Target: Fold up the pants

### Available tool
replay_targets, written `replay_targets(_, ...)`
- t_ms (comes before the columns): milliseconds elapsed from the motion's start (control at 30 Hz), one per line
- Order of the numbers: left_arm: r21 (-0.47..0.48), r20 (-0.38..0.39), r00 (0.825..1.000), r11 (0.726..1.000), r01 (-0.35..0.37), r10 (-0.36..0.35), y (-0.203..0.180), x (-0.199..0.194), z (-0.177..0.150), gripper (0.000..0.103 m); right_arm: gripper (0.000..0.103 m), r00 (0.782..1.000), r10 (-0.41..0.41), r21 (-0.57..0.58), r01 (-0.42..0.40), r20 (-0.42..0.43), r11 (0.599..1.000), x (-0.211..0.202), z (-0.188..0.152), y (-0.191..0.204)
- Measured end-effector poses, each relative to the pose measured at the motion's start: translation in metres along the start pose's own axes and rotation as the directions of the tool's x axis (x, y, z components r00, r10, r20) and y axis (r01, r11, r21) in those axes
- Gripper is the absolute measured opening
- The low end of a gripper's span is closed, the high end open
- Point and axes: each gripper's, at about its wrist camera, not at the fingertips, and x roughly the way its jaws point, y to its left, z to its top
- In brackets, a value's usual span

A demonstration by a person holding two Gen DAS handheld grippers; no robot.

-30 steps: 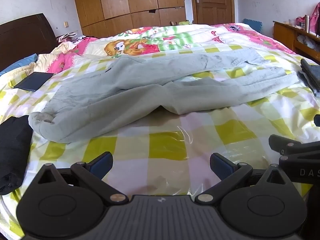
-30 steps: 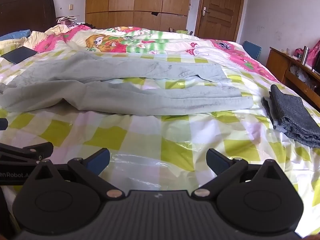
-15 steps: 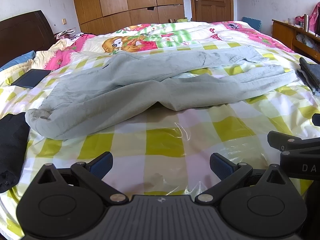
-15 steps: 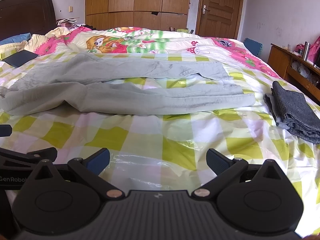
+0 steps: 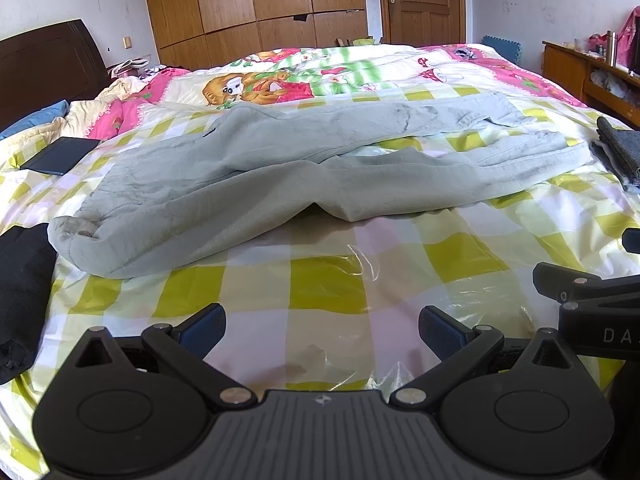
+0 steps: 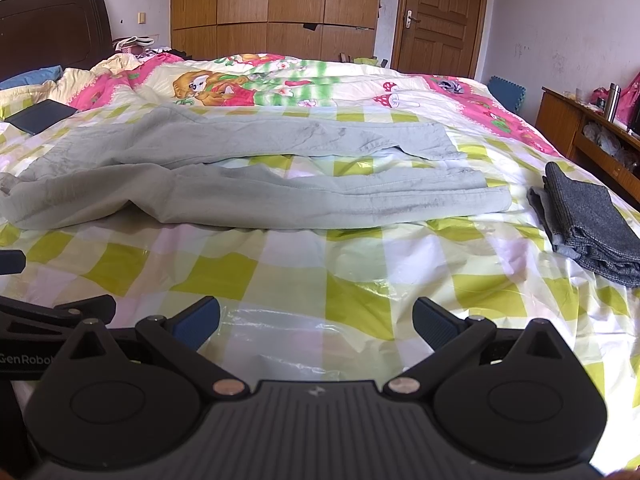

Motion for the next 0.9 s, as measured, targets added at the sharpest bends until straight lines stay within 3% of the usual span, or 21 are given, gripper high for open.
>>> replay_targets(400, -0.004, 0.011, 1.0, 1.0, 0.002, -0.002, 0.007, 0.0, 0.004, 0.103, 0.102, 0.999, 0.035, -0.026, -0.035, 0.016, 0.999, -0.001, 0.015, 0.01)
replay_targets(633, 0.034, 0.064, 0.998, 0.999, 0.016, -0.018, 0.02, 0.001, 0.013, 0.103, 0.102, 0.989, 0.145, -0.122, -0.141, 0.027, 0.982, 0.016, 0.041, 0.038)
replay_targets(900, 0.113, 0.099, 0.992, 0.99, -0.086, 0.075, 0.079, 0.022, 0.035, 0.103, 0.102, 0.952, 0.305, -0.264, -0.294, 0.004, 0.919, 0.063, 0.094, 0.068)
